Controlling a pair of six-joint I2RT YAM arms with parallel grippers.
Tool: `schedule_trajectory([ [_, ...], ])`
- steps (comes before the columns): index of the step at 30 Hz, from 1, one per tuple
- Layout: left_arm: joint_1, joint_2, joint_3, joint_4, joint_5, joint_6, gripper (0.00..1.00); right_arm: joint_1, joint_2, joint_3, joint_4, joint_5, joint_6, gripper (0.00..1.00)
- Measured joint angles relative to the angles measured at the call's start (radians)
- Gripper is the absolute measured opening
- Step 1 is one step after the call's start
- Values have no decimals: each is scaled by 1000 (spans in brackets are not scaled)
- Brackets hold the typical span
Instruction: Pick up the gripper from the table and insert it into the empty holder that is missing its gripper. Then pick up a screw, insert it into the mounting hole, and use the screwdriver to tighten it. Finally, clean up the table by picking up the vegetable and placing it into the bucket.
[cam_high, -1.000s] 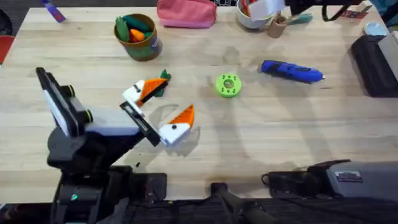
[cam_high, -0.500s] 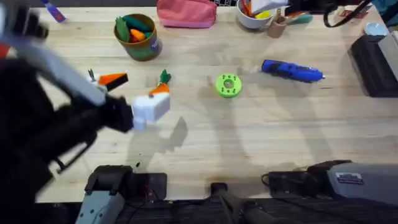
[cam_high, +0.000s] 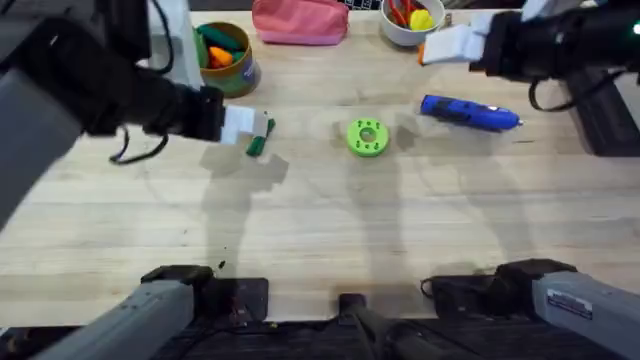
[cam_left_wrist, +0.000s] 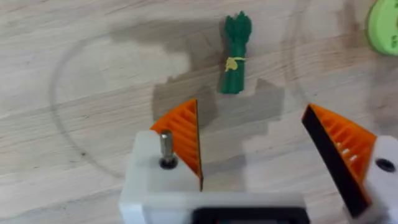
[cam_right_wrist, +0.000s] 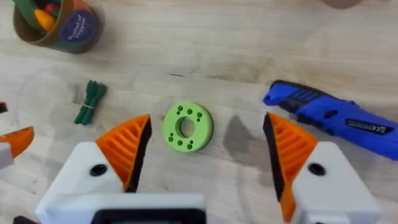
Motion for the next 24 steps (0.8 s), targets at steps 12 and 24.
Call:
schedule_trajectory([
  [12,-33,495,208,9,-80,42,985,-22,-10,-23,2,-26,7,992],
  [24,-121,666,219,31,-157,21,579,-22,-10,-23,9,-31,7,993],
])
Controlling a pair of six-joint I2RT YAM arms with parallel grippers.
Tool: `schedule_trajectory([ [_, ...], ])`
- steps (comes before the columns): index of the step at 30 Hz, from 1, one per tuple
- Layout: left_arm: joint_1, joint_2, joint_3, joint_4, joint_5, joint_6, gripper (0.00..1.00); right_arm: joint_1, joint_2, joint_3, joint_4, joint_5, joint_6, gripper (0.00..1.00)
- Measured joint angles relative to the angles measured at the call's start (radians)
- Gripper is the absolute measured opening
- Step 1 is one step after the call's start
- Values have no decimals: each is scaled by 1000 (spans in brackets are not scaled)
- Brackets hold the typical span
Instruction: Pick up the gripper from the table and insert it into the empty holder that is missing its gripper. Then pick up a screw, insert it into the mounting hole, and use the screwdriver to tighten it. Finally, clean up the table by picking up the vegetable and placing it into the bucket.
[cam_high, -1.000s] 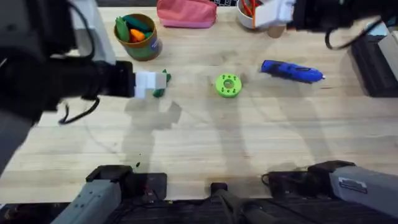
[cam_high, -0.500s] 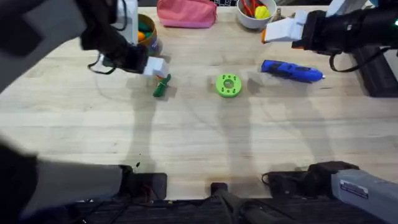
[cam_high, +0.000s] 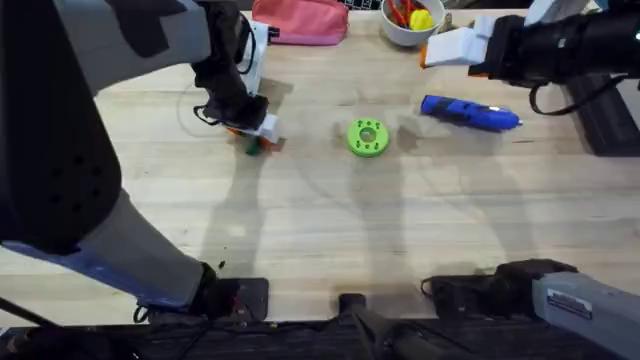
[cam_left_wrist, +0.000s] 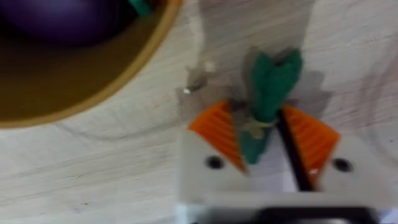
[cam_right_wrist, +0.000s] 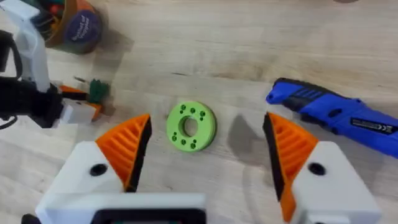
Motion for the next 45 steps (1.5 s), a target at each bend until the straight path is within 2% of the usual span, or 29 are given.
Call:
schedule_trajectory([
  [3,0,0,2,1,2,0,97,0,0,0,2,-2,0,994],
  [4,0,0,4,2,4,0,35,0,0,0,2,-2,0,993],
  [5,0,1,4,4,6,0,18,0,0,0,2,-2,0,993],
  [9,0,3,7,-5,11,-18,18,0,0,0,2,-2,0,993],
  [13,0,5,51,-97,18,-38,17,0,0,0,2,-2,0,993],
  [17,0,-11,155,-179,29,-54,17,0,0,0,5,-2,0,993],
  [22,3,-96,306,-281,29,-66,17,0,0,0,11,-2,0,993],
  [27,27,-170,458,-358,26,-84,16,0,0,0,12,-2,0,994],
  [30,58,-181,506,-345,7,-94,16,0,0,0,13,-2,0,993],
  [37,133,-152,510,-248,-20,-99,16,0,0,0,13,-2,0,994],
  [45,171,-34,510,-78,-24,-105,15,0,0,0,14,-2,0,994],
])
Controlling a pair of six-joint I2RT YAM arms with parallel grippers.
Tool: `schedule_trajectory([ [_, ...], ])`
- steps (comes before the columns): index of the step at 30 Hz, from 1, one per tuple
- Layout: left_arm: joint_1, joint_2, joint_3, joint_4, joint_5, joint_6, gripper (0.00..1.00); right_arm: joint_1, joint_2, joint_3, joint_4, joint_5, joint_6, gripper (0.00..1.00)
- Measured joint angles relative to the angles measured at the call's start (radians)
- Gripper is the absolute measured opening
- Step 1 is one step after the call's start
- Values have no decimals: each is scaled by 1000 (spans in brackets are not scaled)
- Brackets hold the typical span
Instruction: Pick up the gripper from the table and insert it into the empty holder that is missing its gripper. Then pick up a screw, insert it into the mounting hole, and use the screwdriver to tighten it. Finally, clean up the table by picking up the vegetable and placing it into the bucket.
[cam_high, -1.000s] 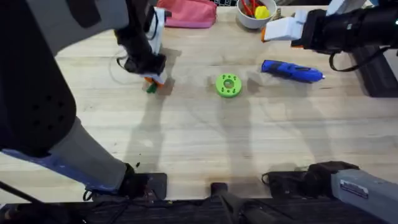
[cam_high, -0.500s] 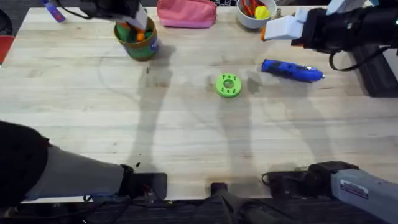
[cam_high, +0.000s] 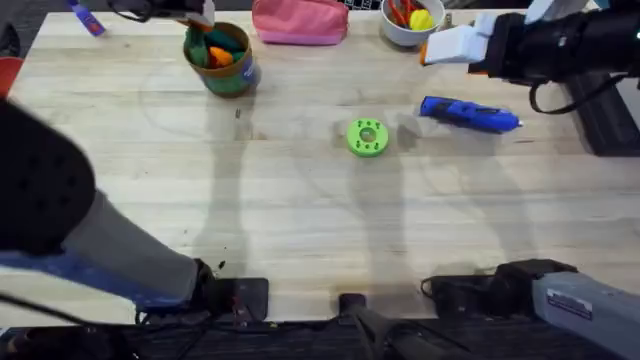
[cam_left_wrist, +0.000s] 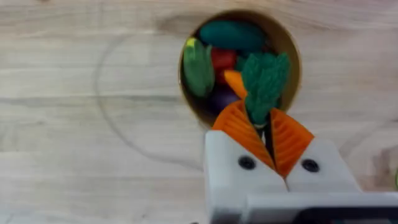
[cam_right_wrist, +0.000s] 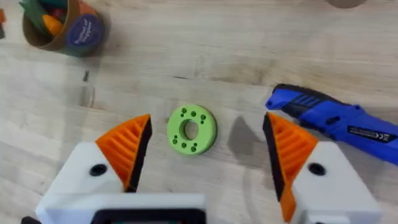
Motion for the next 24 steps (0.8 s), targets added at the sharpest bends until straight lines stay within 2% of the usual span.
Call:
schedule_trajectory([
  [8,0,123,0,116,0,0,15,0,0,0,0,0,0,993],
  [9,0,125,0,118,0,1,70,0,0,0,0,0,0,993],
  [14,0,120,0,120,0,-1,870,0,0,0,1,0,0,993],
  [15,0,119,0,116,0,-6,953,0,0,0,0,0,0,993],
  [17,0,119,0,105,0,-7,982,0,0,0,0,0,0,993],
  [24,0,90,0,20,0,-7,985,0,0,0,0,0,0,993],
])
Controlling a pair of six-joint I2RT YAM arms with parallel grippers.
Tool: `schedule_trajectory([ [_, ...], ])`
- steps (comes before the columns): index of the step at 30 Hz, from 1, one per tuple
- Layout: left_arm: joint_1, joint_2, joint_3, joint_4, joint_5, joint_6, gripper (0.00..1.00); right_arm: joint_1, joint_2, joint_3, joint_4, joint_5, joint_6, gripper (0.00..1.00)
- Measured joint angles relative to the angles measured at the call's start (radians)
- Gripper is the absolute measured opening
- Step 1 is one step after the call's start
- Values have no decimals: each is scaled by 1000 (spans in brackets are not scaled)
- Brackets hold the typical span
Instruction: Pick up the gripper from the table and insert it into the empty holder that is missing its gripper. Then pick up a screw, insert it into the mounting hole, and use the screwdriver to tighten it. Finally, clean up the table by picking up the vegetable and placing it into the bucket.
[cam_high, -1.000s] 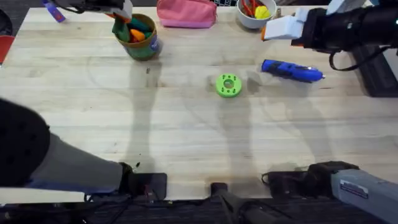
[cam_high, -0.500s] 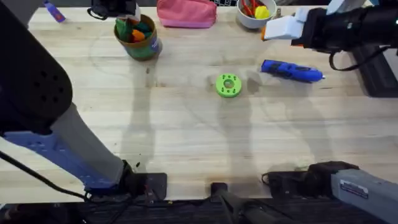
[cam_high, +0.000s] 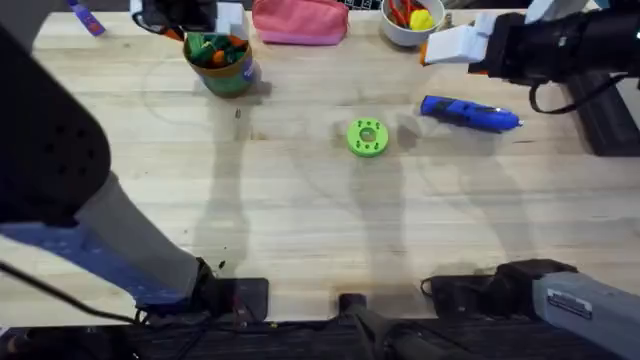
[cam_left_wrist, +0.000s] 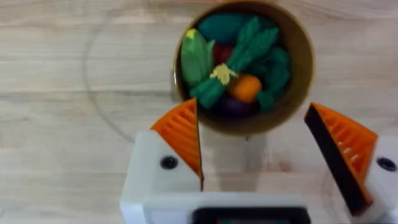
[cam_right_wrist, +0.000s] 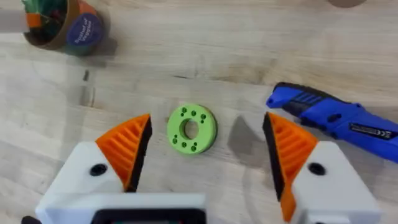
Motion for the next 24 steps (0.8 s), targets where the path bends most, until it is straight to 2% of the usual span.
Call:
schedule_trajectory([
  [9,-9,-273,0,-198,0,-5,987,0,0,0,-2,0,0,994],
  [15,-75,-439,-28,-249,0,-12,988,0,0,0,-10,0,0,993],
  [18,-111,-518,-116,-244,0,-32,987,0,0,0,-24,-1,0,993],
  [24,-179,-640,-409,-205,0,-108,985,0,0,0,-69,-1,0,993],
])
